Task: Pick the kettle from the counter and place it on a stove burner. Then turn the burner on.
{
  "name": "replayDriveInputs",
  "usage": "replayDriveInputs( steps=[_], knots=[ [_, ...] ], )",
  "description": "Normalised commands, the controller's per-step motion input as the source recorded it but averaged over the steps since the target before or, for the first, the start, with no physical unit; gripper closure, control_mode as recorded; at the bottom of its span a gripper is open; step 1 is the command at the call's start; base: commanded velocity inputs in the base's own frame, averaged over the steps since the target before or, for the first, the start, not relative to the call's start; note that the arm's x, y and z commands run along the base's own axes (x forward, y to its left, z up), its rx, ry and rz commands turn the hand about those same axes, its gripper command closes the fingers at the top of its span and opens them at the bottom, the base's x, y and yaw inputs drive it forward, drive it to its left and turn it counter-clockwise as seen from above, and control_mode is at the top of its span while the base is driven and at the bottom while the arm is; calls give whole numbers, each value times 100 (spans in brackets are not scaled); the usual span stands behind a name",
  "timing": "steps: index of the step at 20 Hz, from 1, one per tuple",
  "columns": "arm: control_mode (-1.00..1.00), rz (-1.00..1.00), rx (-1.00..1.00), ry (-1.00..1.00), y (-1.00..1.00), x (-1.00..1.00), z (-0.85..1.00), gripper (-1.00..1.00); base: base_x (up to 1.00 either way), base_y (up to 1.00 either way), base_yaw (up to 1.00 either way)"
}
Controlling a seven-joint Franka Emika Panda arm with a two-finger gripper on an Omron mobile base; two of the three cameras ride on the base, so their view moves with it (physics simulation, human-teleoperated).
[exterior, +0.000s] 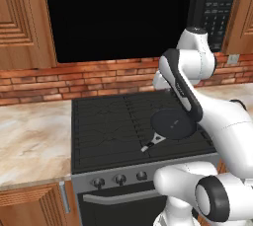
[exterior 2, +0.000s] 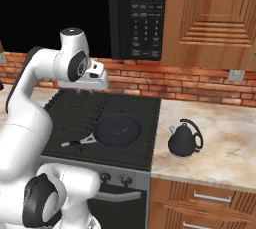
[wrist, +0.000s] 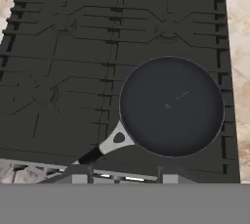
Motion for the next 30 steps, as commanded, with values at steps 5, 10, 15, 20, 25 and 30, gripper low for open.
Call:
replayDriveInputs(
  steps=[5,10,15,20,25,30],
  knots=[
    [-100,6,0,2,-43,-11,-1,-100,0,0,0],
    [-100,7,0,0,-88,-38,-2,-100,0,0,0],
    [-100,5,0,0,-97,-33,-5,-100,0,0,0],
    [-100,8,0,0,-91,-17,-4,-100,0,0,0],
    [-100,12,0,0,-80,-2,-8,-100,0,0,0],
    [-100,20,0,0,-76,0,-7,-100,0,0,0]
  ],
)
